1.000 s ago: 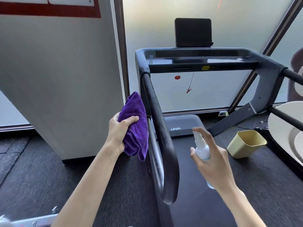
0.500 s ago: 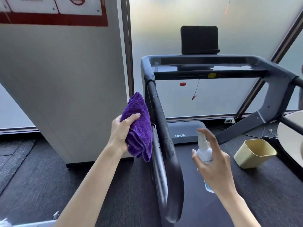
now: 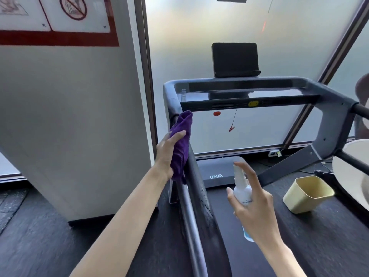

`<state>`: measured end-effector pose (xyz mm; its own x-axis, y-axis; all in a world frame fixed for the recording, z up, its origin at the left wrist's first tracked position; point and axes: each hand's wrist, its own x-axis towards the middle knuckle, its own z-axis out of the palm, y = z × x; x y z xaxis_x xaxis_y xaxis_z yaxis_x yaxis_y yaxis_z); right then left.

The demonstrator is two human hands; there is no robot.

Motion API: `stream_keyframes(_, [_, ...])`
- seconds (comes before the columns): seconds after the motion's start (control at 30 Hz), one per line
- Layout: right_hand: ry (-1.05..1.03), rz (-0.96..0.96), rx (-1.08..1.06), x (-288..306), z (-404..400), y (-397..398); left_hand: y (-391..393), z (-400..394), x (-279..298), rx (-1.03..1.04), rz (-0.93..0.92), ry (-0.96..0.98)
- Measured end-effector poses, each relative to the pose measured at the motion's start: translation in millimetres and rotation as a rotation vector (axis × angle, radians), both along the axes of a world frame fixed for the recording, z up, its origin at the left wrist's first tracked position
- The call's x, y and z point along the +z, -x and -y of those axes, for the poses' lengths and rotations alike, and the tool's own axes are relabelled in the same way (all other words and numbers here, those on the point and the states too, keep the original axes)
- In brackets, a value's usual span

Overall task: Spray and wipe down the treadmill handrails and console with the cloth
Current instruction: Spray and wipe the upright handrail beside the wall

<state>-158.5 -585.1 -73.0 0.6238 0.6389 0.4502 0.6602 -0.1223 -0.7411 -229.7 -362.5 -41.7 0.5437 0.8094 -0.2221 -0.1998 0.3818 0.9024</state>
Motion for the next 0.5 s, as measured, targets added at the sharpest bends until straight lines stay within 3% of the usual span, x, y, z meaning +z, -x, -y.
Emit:
stream_keyframes(0.27, [-0.016, 0.030, 0.001, -12.8, -18.6, -10.3, -28.6, -9.1, -28.4, 0.178, -0.146, -0.377])
stream_keyframes(0.4, [-0.004, -0.007, 0.002, -15.0, -24.3, -18.6, -55.1, -43.7, -14.6, 0.184, -0.369, -0.465])
stream_keyframes(0.5, [-0.006, -0.007, -0.004, -9.7, -28.6, -22.3, -63.2, -59.4, -6.1, 0.166, -0.420, -0.457])
